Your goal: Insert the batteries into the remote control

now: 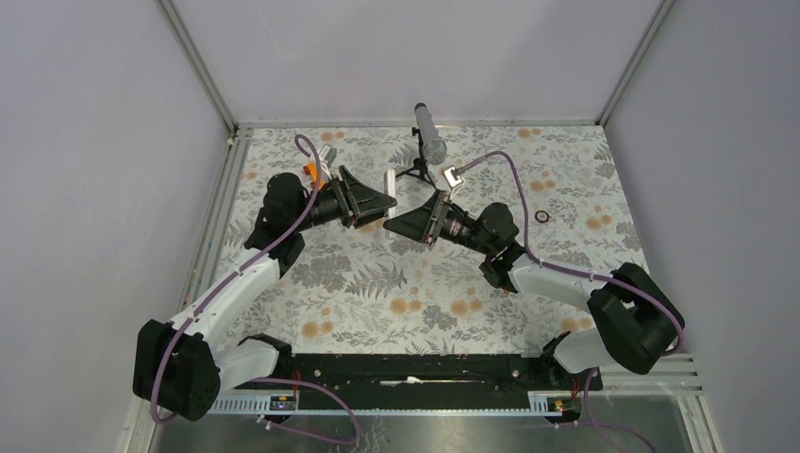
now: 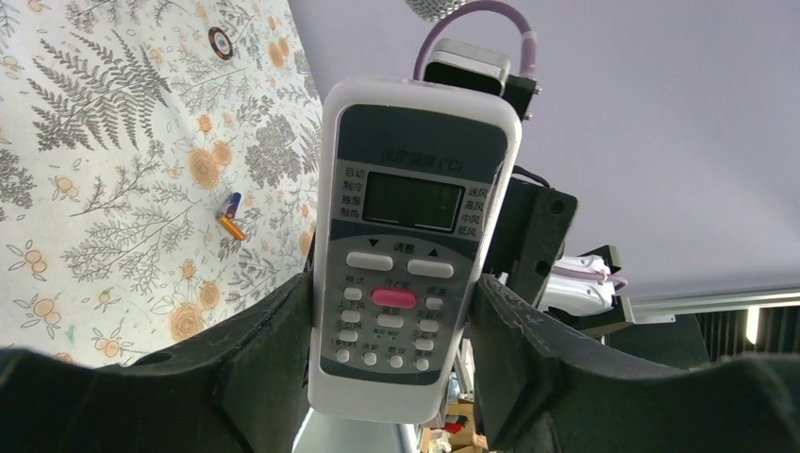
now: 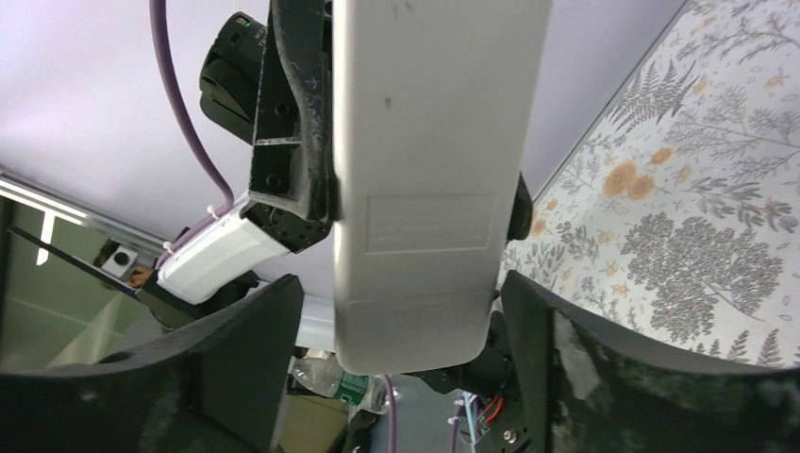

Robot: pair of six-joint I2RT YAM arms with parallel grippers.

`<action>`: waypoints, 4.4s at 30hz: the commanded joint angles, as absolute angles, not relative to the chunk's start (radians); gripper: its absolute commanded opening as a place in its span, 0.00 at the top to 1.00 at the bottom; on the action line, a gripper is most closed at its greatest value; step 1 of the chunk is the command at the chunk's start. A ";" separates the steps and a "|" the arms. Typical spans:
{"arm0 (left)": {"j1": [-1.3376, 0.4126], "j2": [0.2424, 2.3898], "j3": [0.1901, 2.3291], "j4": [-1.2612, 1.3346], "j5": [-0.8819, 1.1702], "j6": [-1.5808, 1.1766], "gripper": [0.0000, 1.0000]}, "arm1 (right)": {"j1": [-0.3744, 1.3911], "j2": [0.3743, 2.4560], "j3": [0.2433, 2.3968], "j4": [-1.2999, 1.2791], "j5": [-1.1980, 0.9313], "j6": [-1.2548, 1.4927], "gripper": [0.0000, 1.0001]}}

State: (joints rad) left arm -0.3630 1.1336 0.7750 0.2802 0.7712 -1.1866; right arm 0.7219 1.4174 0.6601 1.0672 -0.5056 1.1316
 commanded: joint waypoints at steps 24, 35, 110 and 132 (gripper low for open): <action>-0.375 1.098 1.095 -0.307 0.468 -0.647 0.01 | 0.913 1.250 0.792 0.383 -0.035 0.418 0.60; -0.424 1.178 1.083 -0.441 0.351 -0.697 0.10 | 0.968 1.316 0.880 0.273 0.140 0.334 0.61; -0.175 1.063 0.881 0.319 0.857 -1.186 1.00 | 0.763 1.396 0.881 0.810 -0.325 1.195 0.22; -0.166 1.084 0.966 0.350 0.815 -1.499 1.00 | 0.745 1.431 0.861 0.784 -0.366 1.178 0.70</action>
